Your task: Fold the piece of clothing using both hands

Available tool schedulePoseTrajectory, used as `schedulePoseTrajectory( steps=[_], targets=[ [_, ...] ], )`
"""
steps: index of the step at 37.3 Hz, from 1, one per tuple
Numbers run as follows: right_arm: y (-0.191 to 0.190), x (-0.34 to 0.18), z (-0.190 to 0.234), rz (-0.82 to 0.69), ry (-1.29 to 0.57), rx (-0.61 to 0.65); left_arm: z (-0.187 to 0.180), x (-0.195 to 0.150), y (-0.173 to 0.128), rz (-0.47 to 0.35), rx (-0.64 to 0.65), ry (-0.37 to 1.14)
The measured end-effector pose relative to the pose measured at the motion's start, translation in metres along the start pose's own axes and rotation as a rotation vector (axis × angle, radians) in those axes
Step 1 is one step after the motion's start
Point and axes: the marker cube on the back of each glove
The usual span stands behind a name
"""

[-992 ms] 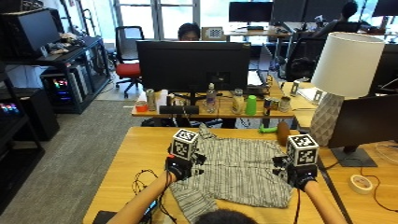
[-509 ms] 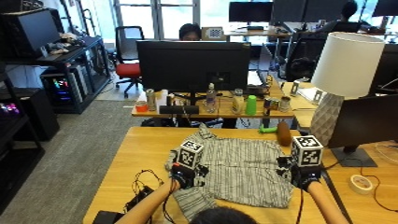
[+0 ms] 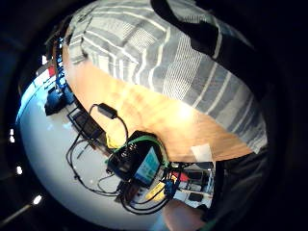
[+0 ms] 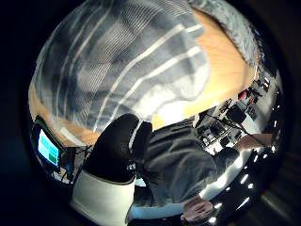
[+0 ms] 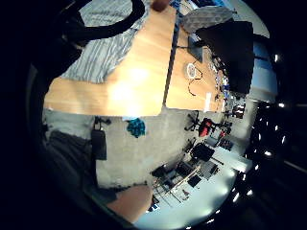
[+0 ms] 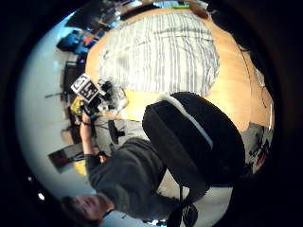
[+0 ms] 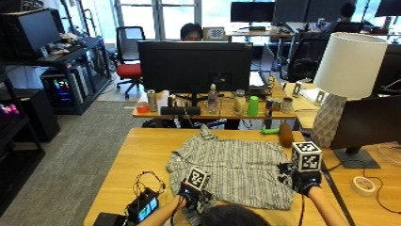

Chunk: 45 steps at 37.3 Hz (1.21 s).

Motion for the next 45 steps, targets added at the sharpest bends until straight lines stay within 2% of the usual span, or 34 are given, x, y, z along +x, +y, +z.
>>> schedulePoseTrajectory(
  steps=[3,6,10,13,15,20,22,24,27,30,33,45],
  targets=[
    [-0.002,0.000,0.005,-0.006,-0.002,-0.010,0.003,0.003,-0.011,0.070,0.056,-0.014],
    [-0.004,-0.001,0.010,-0.011,-0.006,-0.021,-0.002,0.007,-0.015,0.161,0.177,-0.019],
    [-0.008,-0.002,0.017,-0.014,-0.006,-0.033,-0.011,0.009,-0.015,0.212,0.293,-0.029],
    [-0.011,-0.002,0.022,-0.014,-0.007,-0.043,-0.021,0.014,0.007,0.249,0.409,-0.037],
    [-0.012,-0.003,0.025,-0.017,-0.008,-0.049,-0.026,0.017,0.017,0.253,0.477,-0.050],
    [-0.013,-0.003,0.031,-0.030,-0.010,-0.064,-0.040,0.022,0.005,0.248,0.714,-0.139],
    [-0.013,-0.003,0.033,-0.029,-0.011,-0.067,-0.046,0.022,0.003,0.249,0.771,-0.169],
    [-0.012,-0.002,0.034,-0.023,-0.011,-0.069,-0.054,0.017,0.000,0.211,0.815,-0.194],
    [-0.015,0.003,0.039,-0.015,-0.007,-0.074,-0.064,0.006,-0.016,0.136,0.825,-0.211],
    [-0.015,0.006,0.041,-0.016,-0.009,-0.076,-0.067,-0.002,-0.033,0.131,0.748,-0.206],
    [-0.016,0.008,0.042,-0.016,-0.015,-0.075,-0.079,-0.009,-0.040,0.134,0.756,-0.205],
    [-0.017,0.002,0.043,-0.047,-0.031,-0.056,-0.148,-0.028,0.012,0.096,0.833,-0.222]
  ],
)
